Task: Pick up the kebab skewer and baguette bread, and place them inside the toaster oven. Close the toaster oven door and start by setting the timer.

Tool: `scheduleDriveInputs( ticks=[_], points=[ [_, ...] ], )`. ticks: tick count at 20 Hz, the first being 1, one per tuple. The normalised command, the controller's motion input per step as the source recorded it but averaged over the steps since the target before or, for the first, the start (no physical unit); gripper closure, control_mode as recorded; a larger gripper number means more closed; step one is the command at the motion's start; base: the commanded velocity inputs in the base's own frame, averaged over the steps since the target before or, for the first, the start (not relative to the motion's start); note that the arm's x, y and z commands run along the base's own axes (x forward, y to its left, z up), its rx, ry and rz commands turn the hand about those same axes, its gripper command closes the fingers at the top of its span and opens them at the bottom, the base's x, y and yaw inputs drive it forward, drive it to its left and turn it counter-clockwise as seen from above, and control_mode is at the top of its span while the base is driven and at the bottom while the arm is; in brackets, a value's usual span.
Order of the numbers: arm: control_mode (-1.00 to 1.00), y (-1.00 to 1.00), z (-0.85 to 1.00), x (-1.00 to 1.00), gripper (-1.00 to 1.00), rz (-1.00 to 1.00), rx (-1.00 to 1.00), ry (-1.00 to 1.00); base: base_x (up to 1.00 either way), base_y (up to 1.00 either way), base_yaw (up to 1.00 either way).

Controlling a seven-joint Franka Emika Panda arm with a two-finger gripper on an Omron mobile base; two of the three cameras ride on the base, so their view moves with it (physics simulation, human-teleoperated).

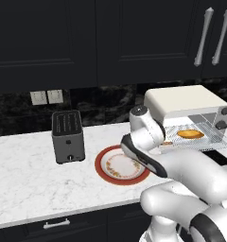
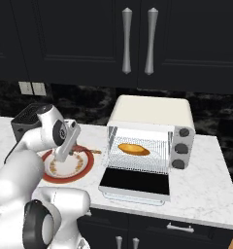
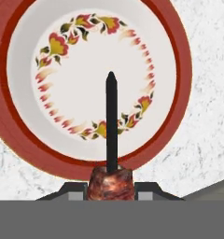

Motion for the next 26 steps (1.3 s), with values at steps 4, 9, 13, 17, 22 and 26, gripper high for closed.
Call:
scheduleDriveInputs(
  ticks=[4,9,13,17,22,26],
  points=[
    [-1.00,-0.55,0.34,-0.33,1.00,0.03,0.00,0.00,0.00,0.00,0.00],
    [-1.00,-0.62,0.12,-0.28,1.00,0.03,-0.01,0.00,0.00,0.00,0.00],
    [-1.00,-0.68,0.03,-0.18,1.00,0.03,-0.02,0.00,0.00,0.00,0.00],
    [-1.00,-0.71,0.02,-0.05,1.00,0.02,-0.01,0.00,0.00,0.00,0.00],
    [-1.00,-0.63,0.04,0.00,1.00,0.00,-0.01,0.02,0.00,0.00,0.00],
    [-1.00,-0.67,0.01,0.00,1.00,0.00,0.00,0.02,0.00,0.00,0.00]
  ],
)
